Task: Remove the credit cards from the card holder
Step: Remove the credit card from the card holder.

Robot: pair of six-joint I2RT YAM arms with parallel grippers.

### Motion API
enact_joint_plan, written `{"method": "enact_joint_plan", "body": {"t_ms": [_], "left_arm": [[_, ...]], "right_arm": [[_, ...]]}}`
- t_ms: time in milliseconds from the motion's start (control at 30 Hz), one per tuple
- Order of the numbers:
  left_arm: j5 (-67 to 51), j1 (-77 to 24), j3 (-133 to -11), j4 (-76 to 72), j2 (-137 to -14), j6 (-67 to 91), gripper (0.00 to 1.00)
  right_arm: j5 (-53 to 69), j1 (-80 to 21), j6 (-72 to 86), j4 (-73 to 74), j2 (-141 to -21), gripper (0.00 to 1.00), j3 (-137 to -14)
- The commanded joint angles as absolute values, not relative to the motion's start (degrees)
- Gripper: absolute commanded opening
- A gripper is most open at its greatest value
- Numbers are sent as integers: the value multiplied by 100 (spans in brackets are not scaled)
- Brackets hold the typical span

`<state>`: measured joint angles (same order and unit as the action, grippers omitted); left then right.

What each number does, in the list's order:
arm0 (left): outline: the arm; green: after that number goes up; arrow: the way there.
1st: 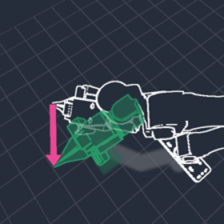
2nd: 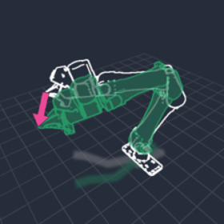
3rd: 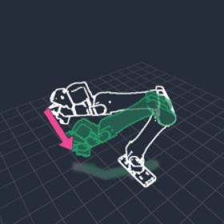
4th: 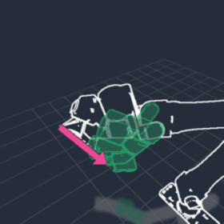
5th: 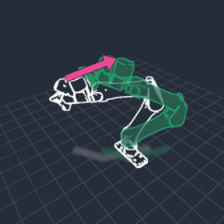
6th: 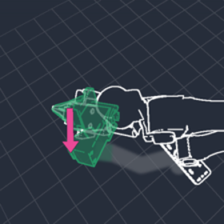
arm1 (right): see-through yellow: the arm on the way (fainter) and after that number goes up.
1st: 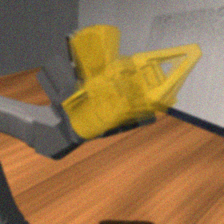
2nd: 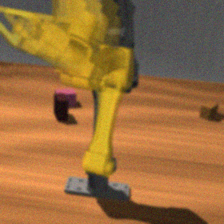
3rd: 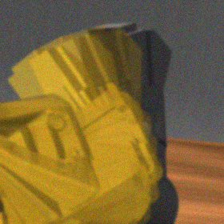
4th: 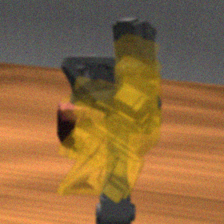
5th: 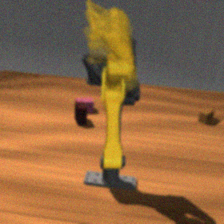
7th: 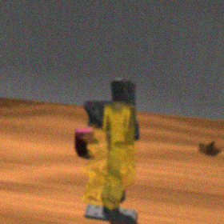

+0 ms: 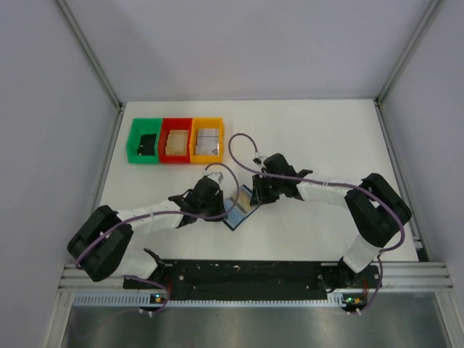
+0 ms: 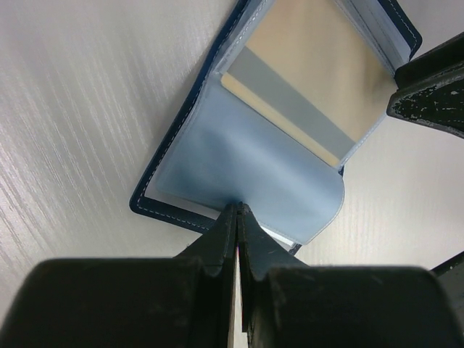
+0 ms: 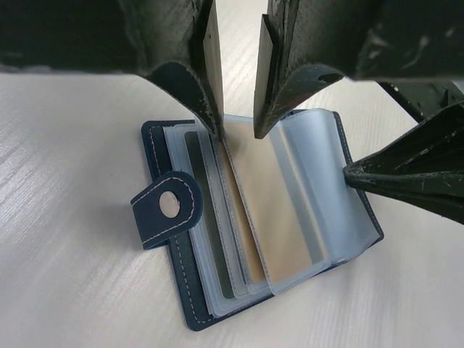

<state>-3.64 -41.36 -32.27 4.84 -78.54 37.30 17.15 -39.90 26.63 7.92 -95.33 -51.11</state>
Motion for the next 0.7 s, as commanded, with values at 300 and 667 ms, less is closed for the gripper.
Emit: {"method": "enact_joint_plan", "body": {"t_ms": [300, 667], "left_arm": [[-360, -4201, -3331, 387, -7910, 3665, 4], [-229, -4201, -3226, 422, -7683, 3753, 4]], "right_arm": [[3172, -4104, 2856, -272, -9220, 14, -5107], [3814, -4148, 2795, -484, -9360, 15, -5080]]}}
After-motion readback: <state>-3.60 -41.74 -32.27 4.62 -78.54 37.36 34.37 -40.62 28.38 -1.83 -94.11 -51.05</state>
